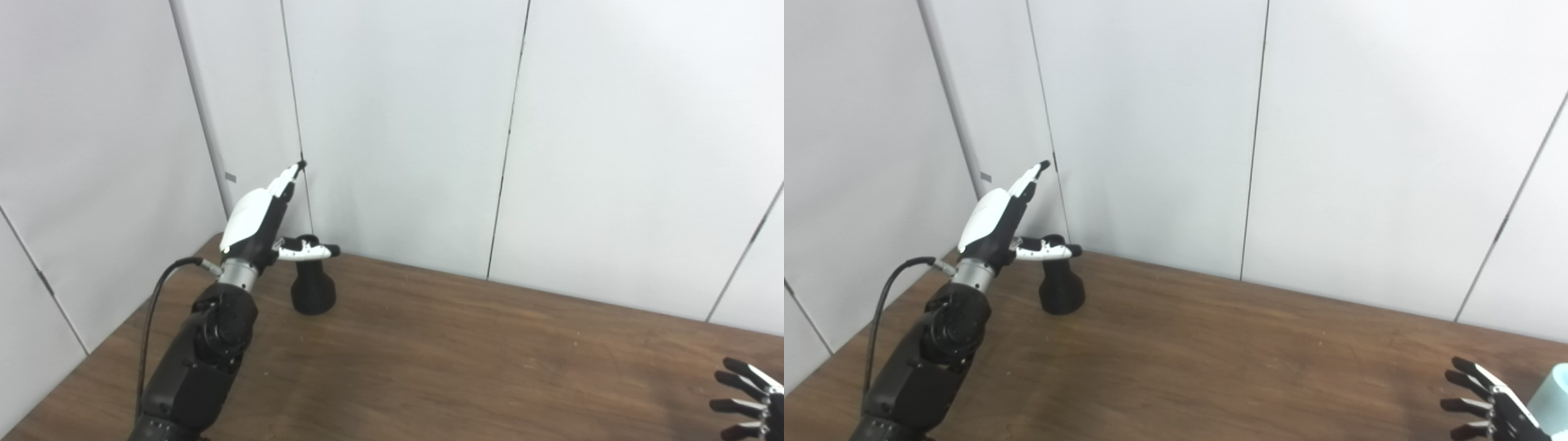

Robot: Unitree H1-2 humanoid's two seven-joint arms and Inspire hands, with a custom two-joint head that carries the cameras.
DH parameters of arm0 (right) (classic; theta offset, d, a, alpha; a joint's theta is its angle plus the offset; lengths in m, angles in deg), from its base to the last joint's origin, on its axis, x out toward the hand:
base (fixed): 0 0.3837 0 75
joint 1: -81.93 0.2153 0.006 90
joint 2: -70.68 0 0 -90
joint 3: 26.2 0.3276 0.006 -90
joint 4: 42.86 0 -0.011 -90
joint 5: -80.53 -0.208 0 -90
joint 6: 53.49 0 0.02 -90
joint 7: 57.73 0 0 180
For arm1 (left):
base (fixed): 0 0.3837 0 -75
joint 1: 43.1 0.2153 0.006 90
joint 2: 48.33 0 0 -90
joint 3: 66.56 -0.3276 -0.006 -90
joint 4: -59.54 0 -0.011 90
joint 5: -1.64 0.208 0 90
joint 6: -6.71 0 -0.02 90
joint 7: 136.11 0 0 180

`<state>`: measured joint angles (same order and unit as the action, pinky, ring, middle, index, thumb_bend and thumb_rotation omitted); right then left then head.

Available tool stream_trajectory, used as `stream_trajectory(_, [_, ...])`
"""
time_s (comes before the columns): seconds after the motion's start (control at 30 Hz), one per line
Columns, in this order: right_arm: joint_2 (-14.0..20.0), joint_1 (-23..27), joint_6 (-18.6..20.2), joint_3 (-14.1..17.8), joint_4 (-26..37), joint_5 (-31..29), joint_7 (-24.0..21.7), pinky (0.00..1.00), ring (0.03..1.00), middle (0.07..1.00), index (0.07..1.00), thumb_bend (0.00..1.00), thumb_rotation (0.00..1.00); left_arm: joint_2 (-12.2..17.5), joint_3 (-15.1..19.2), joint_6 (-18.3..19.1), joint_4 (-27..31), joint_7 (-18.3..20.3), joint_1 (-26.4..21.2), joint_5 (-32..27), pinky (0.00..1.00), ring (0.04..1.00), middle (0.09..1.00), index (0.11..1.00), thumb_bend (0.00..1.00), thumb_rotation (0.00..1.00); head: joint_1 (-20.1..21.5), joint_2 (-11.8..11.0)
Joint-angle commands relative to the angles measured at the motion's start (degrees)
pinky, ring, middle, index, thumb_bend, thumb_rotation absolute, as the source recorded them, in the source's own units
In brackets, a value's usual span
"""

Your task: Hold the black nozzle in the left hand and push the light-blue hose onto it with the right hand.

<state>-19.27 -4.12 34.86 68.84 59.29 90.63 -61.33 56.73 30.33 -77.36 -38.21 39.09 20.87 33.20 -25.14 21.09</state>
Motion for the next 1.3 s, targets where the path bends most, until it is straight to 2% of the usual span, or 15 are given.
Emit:
stream_trajectory(0.0, [0.82,1.47,-1.34,0.41,1.64,-0.61,0.12,0.5,0.675,0.802,0.838,0.64,0.0,1.8,0.87,0.78,-0.38,-2.16,-3.41,0.48,0.93,1.0,1.0,1.0,0.94,0.23,0.04,0.0])
stream_trajectory(0.17, [1.27,1.37,-1.16,0.35,1.56,-0.52,-0.02,0.5,0.666,0.794,0.835,0.64,0.0,2.81,0.06,6.94,-3.42,0.7,-4.49,0.31,0.88,0.977,1.0,1.0,0.98,0.26,0.4,0.54])
stream_trajectory(0.27, [1.47,1.14,-0.84,0.44,2.11,-0.78,-0.42,0.49,0.663,0.789,0.832,0.64,0.0,3.05,-0.9,10.95,-3.85,1.84,-4.88,1.1,0.88,0.965,0.999,1.0,1.0,0.27,0.22,0.9])
stream_trajectory(0.47, [1.67,1.02,-0.83,0.5,2.13,-0.82,-0.92,0.49,0.662,0.789,0.829,0.64,0.0,3.02,-2.96,15.72,-5.0,2.33,-5.31,1.59,0.91,0.979,0.992,1.0,1.0,0.34,0.19,0.79])
stream_trajectory(0.67, [2.01,0.97,-0.36,0.93,2.65,-1.67,-1.21,0.49,0.658,0.789,0.822,0.64,0.0,2.26,-5.63,20.48,-6.58,4.17,-5.9,2.03,0.89,0.984,0.996,1.0,1.0,0.38,0.36,1.42])
stream_trajectory(0.8, [1.76,0.93,-0.23,0.98,2.73,-1.98,-1.13,0.49,0.658,0.789,0.815,0.63,0.0,2.21,-6.59,20.95,-9.14,5.42,-6.54,3.28,0.88,0.986,0.997,1.0,1.0,0.39,0.56,1.76])
stream_trajectory(1.0, [1.65,0.91,0.32,1.2,3.07,-2.49,-1.0,0.49,0.662,0.791,0.806,0.63,0.0,2.41,-7.95,20.92,-8.8,6.73,-5.2,2.72,0.88,0.968,0.986,0.981,1.0,0.41,0.78,2.11])
stream_trajectory(1.13, [1.41,0.88,0.83,1.26,3.56,-2.69,-0.92,0.49,0.656,0.79,0.805,0.62,0.0,1.66,-7.1,20.96,-8.03,9.35,-4.78,2.88,0.87,0.951,0.956,0.914,1.0,0.41,0.84,2.43])
stream_trajectory(1.27, [1.37,0.98,1.25,1.36,3.83,-2.77,-0.87,0.49,0.656,0.788,0.796,0.62,0.0,0.72,-6.65,20.97,-8.66,10.27,-4.65,5.02,0.86,0.945,0.946,0.871,1.0,0.41,1.33,2.61])
